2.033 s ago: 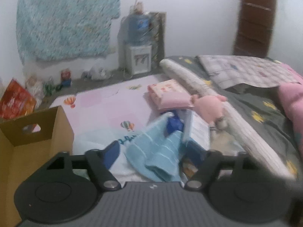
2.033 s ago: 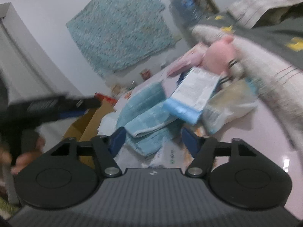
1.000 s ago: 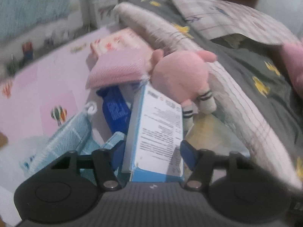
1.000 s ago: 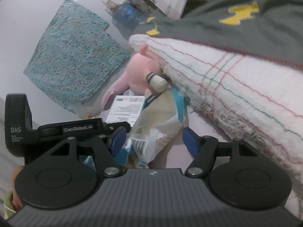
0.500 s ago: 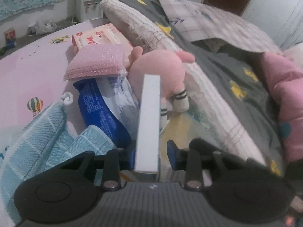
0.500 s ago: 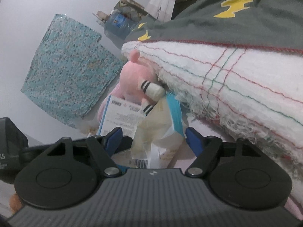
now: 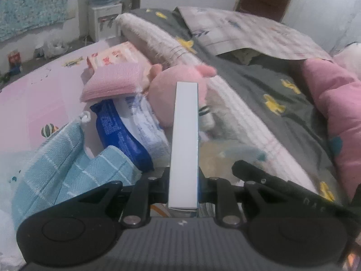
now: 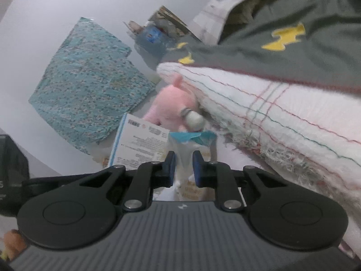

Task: Organize soft objects
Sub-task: 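Grasp the clear barcoded plastic bag with the right tool while the left tool lifts the box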

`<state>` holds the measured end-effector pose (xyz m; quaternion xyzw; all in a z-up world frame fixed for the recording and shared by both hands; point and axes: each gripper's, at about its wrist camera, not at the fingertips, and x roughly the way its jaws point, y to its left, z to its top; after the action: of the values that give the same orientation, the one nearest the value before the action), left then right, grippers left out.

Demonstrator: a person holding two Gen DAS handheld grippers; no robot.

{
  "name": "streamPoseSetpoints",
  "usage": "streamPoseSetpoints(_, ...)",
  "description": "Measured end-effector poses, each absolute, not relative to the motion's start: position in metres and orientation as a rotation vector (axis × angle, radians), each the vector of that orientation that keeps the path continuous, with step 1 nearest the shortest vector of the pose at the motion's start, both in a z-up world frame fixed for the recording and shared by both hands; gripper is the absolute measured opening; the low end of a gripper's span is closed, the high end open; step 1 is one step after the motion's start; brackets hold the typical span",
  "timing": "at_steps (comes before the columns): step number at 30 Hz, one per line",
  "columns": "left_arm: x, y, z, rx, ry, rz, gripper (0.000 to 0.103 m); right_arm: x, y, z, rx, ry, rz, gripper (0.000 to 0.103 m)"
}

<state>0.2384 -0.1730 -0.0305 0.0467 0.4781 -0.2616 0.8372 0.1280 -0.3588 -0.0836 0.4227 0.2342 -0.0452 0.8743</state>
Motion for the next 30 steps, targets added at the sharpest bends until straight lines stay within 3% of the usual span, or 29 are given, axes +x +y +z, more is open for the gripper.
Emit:
streamPoseSetpoints(12,0.185,-0.144,0.014,0.071,0.940,-0.573,0.021,0.068,-0.335,-0.042,0.799,0.429,-0.031,0.012)
streamPoseSetpoints(19,0.167,-0.105,0.018,0.026,0.932,-0.521,0.021,0.041,-0.340,-0.049,0.808,0.463,-0.060,0.012)
streamPoseSetpoints(23,0.160,-0.082,0.014,0.002,0.937,-0.487,0.021,0.039,-0.349,-0.061,0.817,0.514,-0.101,0.017)
streamPoseSetpoints(25,0.158,-0.071,0.012,-0.013,0.941,-0.472,0.021,0.044,-0.351,-0.068,0.805,0.551,-0.117,0.028)
streamPoseSetpoints(27,0.155,-0.061,0.010,-0.031,0.947,-0.463,0.021,0.047,-0.352,-0.074,0.811,0.578,-0.124,0.054)
streamPoseSetpoints(30,0.150,-0.051,0.008,-0.048,0.949,-0.457,0.021,0.055,-0.348,-0.081,0.789,0.619,-0.155,0.073)
